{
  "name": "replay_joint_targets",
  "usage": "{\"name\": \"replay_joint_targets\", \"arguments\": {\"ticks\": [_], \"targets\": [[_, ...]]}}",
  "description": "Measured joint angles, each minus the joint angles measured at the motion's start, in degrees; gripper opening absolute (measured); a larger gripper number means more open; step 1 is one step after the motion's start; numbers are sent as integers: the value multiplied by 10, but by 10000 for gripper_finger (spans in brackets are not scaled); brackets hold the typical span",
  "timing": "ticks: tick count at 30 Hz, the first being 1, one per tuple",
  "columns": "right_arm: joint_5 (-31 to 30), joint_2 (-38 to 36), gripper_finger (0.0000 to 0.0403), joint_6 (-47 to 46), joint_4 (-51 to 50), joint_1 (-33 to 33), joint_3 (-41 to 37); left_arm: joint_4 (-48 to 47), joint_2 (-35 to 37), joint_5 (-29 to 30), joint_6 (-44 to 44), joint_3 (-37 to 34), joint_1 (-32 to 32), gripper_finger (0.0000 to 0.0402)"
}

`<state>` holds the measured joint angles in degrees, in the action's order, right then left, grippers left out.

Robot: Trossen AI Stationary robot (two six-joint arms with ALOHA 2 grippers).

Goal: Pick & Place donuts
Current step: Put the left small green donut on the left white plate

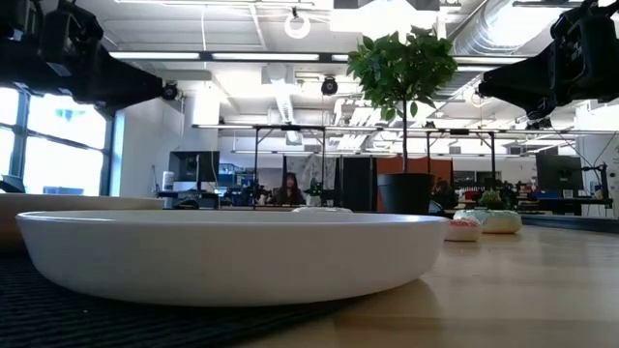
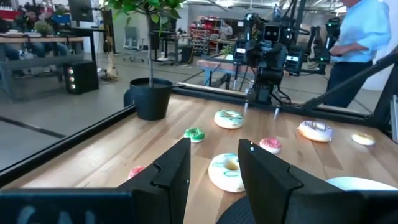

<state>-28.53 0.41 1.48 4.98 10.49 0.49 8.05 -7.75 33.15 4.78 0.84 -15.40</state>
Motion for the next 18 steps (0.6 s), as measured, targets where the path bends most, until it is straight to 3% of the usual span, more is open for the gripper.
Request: {"name": "replay_joint_targets", "arguments": {"ticks": [7,12,18], "targets": [[0,0,181,0,0,0,0,86,0,82,28,8,0,133],[0,0,181,0,0,0,0,27,1,122,-14,74,0,133],[0,0,181,0,0,0,0,-133,0,140,-14,179,0,134]]}}
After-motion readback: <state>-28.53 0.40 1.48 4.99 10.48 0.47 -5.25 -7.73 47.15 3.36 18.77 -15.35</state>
